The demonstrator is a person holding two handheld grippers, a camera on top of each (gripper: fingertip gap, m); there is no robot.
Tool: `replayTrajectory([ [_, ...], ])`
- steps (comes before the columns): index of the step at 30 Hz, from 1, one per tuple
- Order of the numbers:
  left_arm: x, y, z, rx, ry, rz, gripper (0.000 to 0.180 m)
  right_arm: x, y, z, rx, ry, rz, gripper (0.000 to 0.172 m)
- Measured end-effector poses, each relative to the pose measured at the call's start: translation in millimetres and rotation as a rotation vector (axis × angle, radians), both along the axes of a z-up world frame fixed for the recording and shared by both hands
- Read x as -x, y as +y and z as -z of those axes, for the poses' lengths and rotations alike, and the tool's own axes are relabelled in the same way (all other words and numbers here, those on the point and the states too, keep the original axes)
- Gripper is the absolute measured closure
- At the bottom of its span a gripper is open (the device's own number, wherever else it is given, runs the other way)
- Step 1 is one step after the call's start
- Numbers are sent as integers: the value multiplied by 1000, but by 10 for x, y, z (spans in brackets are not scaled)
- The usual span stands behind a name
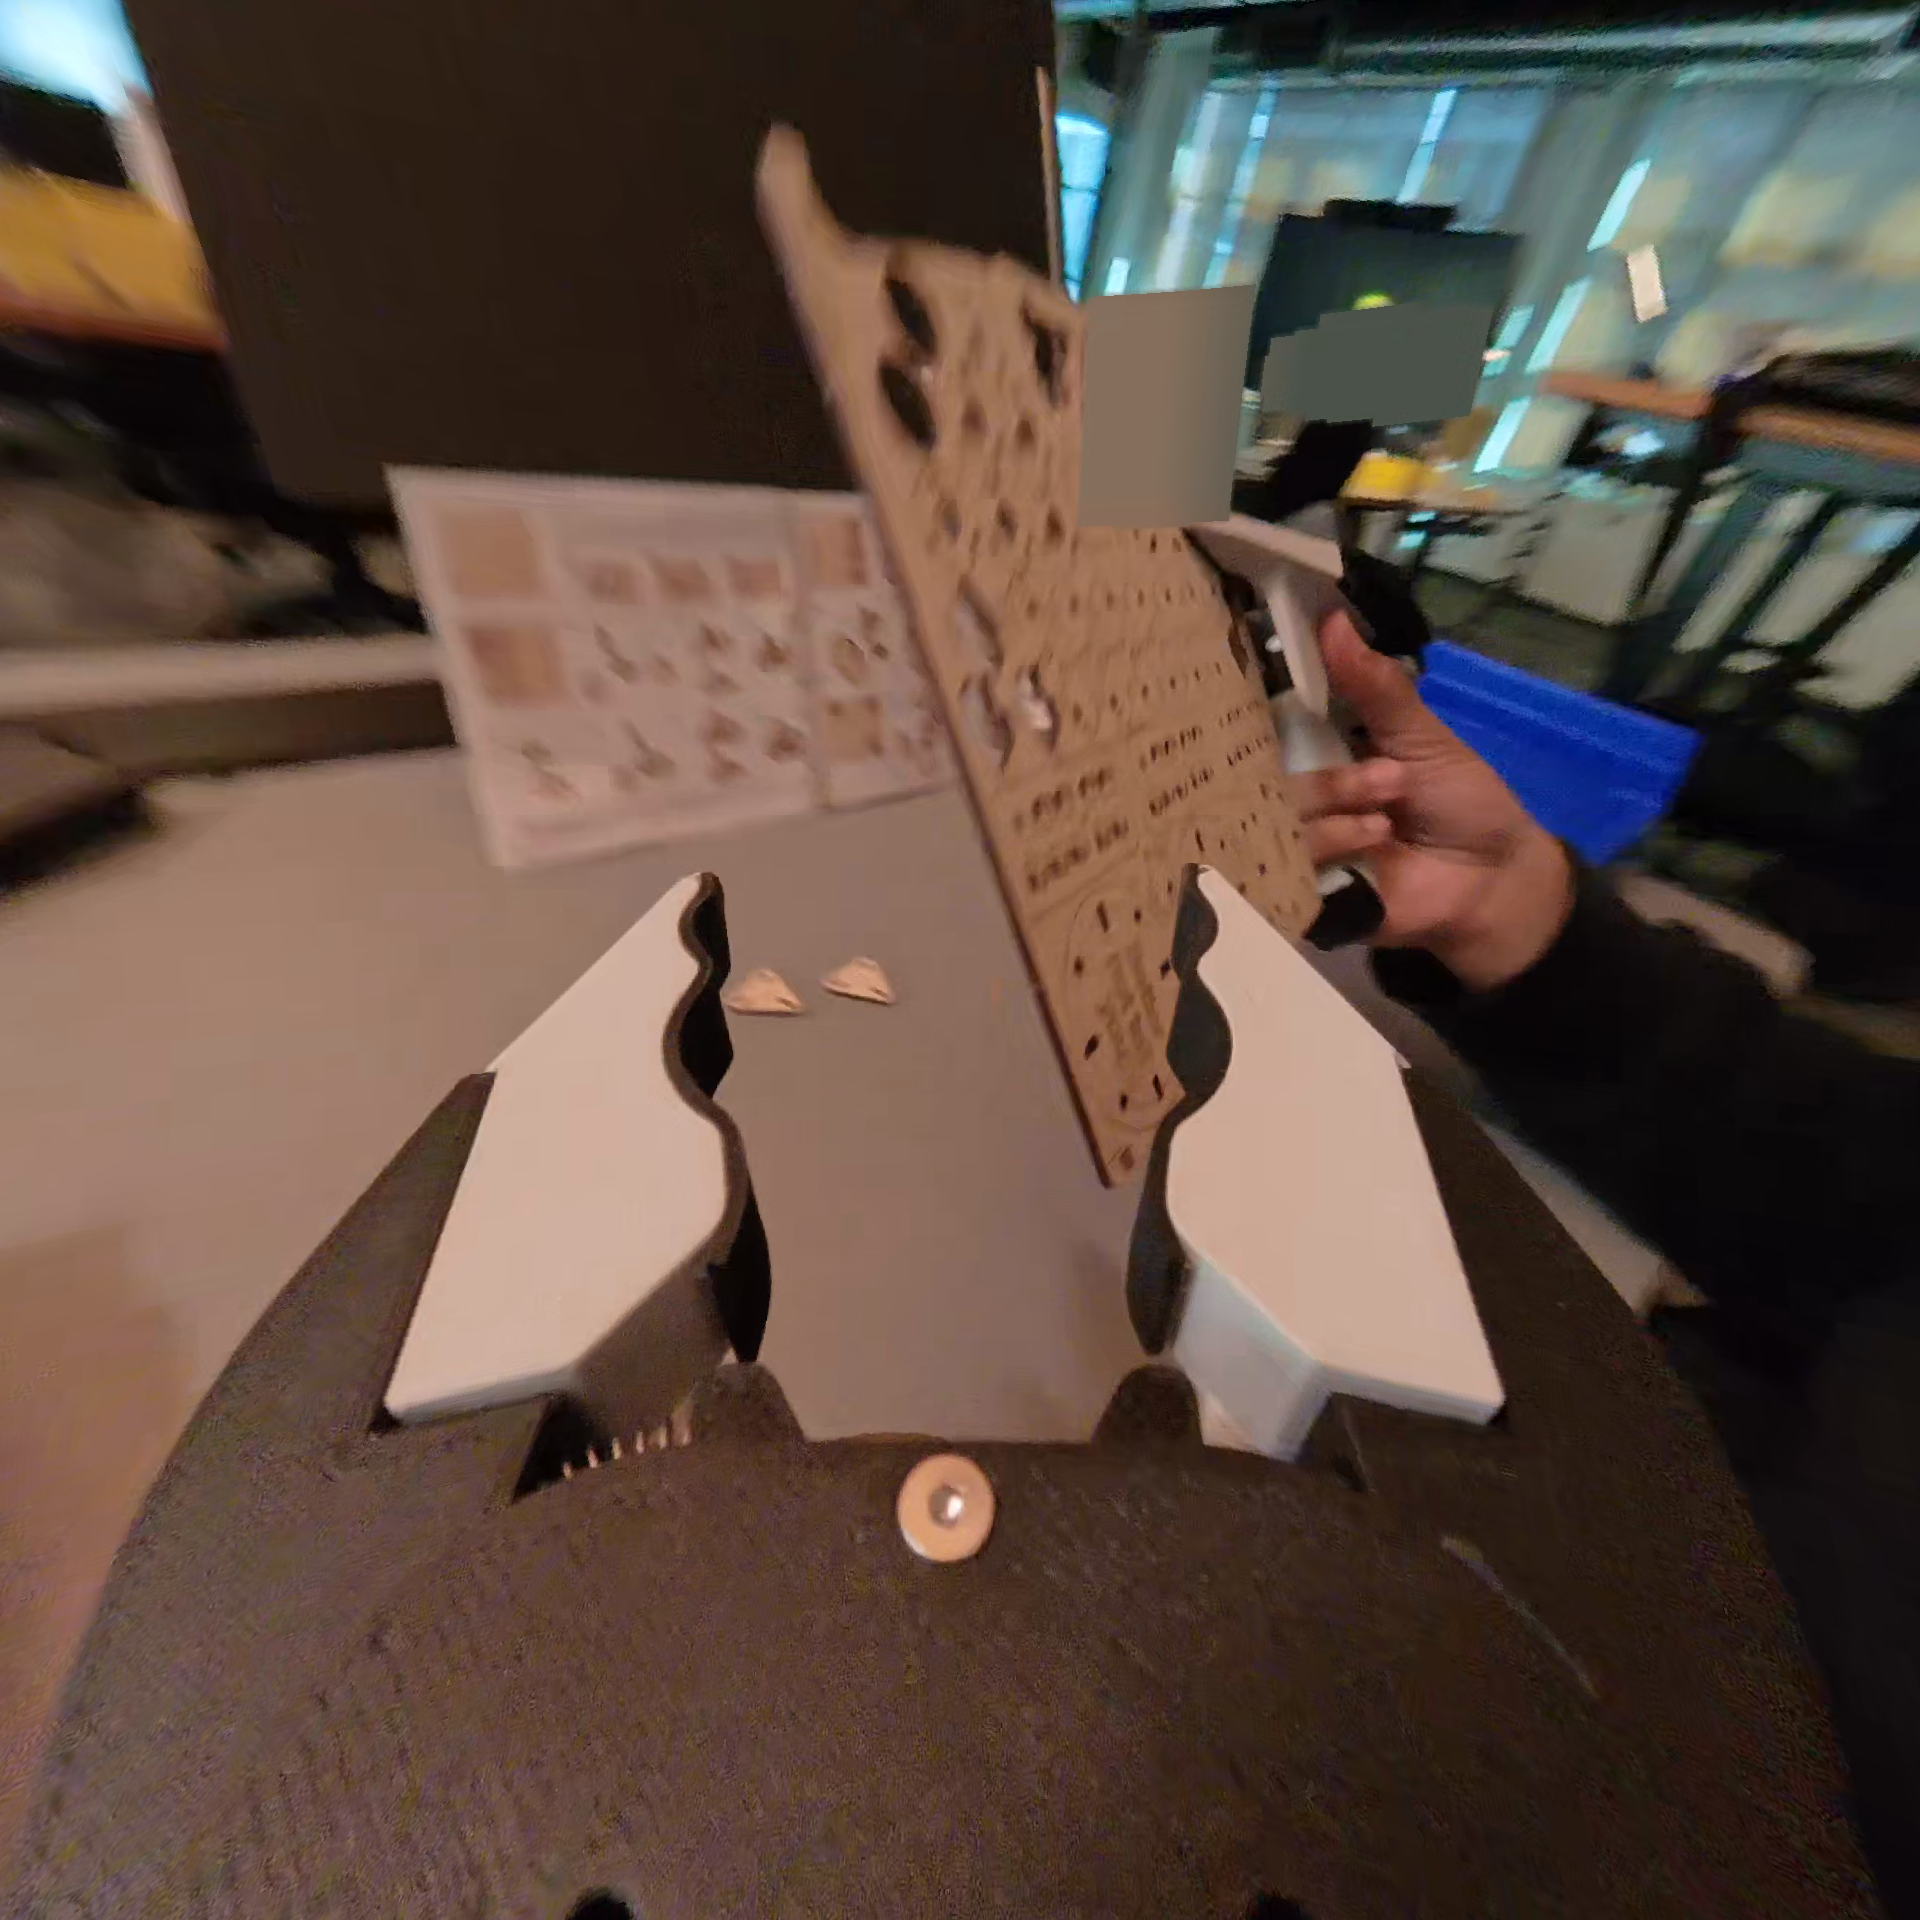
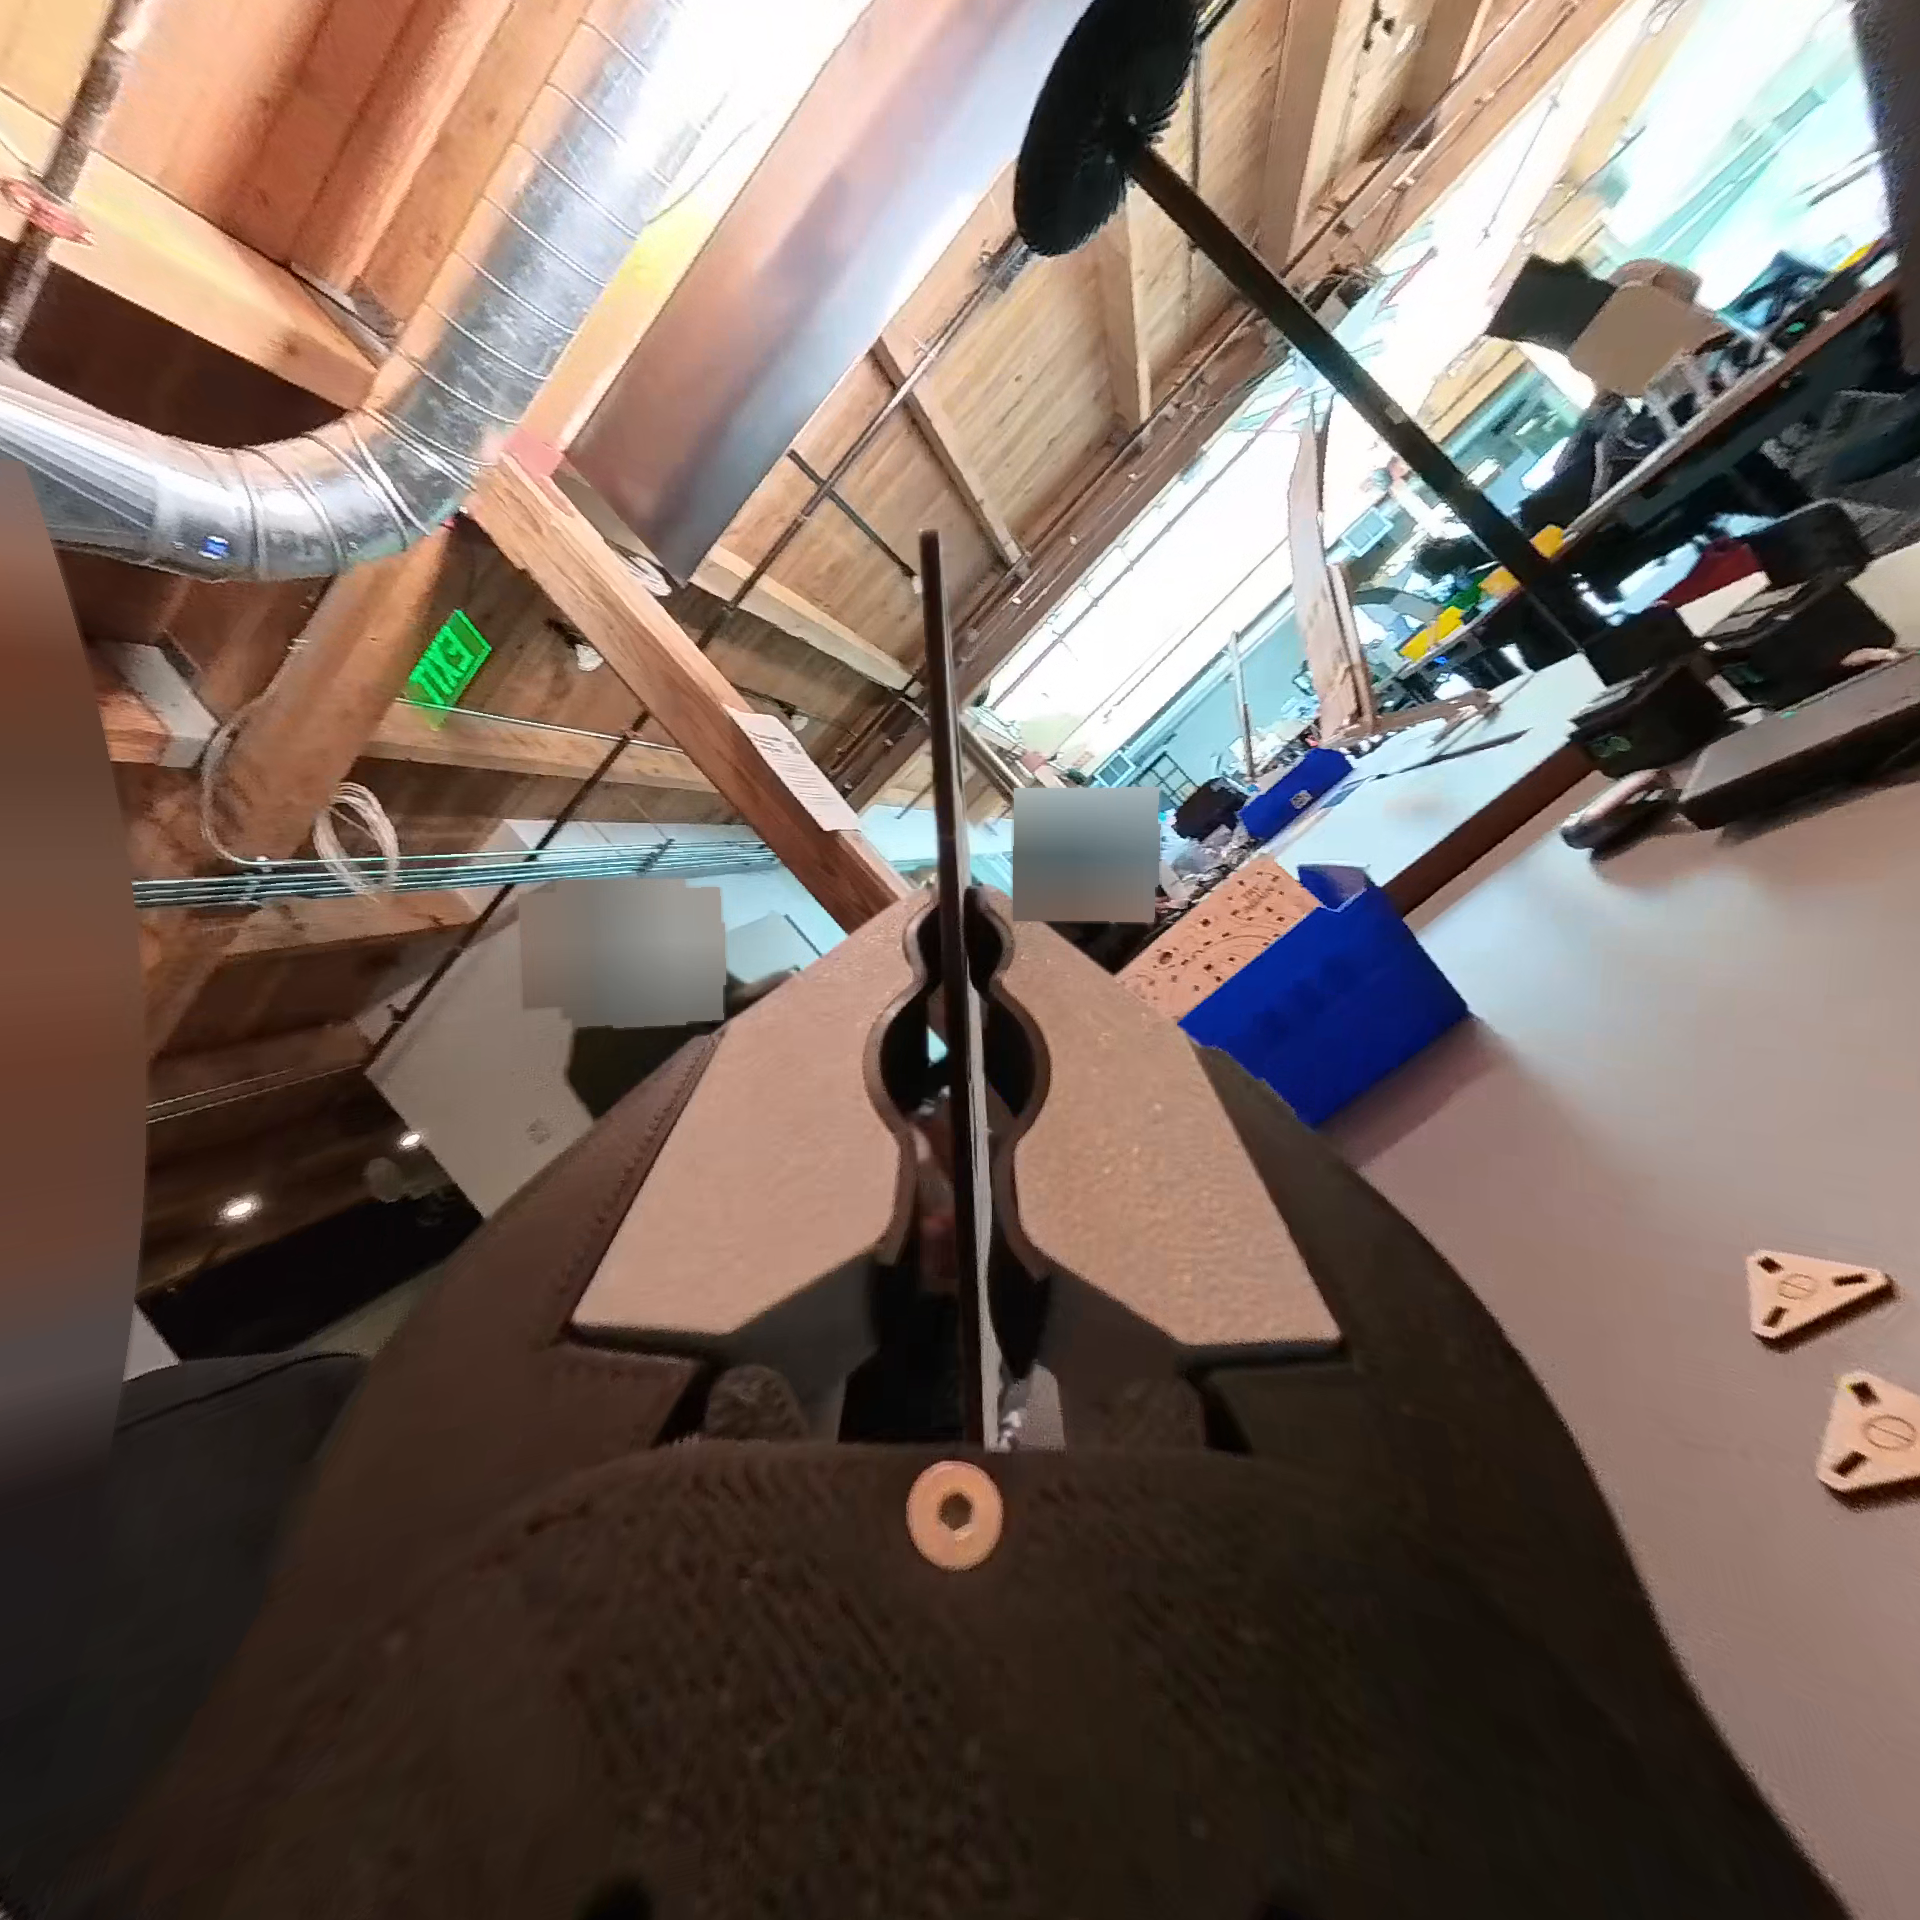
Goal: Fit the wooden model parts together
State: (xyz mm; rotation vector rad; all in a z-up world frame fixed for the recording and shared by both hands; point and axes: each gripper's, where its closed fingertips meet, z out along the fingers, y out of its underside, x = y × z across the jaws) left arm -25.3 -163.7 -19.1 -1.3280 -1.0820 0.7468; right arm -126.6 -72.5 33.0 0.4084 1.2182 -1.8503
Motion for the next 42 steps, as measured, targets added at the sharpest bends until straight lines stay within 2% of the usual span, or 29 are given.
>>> replayTrajectory([
  [2,70,127,169,-130,-57,104,93,-5,48,-49,29,-14,-23,171],
  [5,53,372,151,-316,-28,288,121,5,75,-63,43,-30,-37,172],
  [6,33,431,112,-362,-5,336,137,14,74,-55,40,-31,-34,172],
  [7,14,480,81,-395,13,374,151,21,70,-44,37,-31,-32,172],
  [8,0,523,64,-416,22,404,157,21,65,-36,34,-31,-32,171],
  [12,-4,660,137,-406,-9,452,163,-20,24,-3,15,-16,-44,171],
  [14,20,669,154,-397,-8,438,176,-48,12,1,14,-11,-58,171],
  [18,69,604,137,-403,12,392,178,9,9,18,12,-19,-24,170],
  [21,89,540,105,-416,33,359,178,137,66,3,34,-65,11,155],
  [28,104,198,-142,-615,150,248,178,215,42,100,-55,36,105,140],
  [32,94,-37,-225,-729,213,162,178,-68,-148,203,-113,119,27,131],
  [37,72,-97,-285,-756,248,126,179,-674,-428,540,-251,207,-246,113],
  [38,71,-102,-295,-757,251,119,179,-771,-453,590,-267,216,-292,115],
  [39,66,-105,-303,-756,253,116,179,-839,-465,628,-279,228,-321,125],
  [42,49,-89,-308,-723,249,120,179,-864,-436,610,-262,264,-328,169],
])
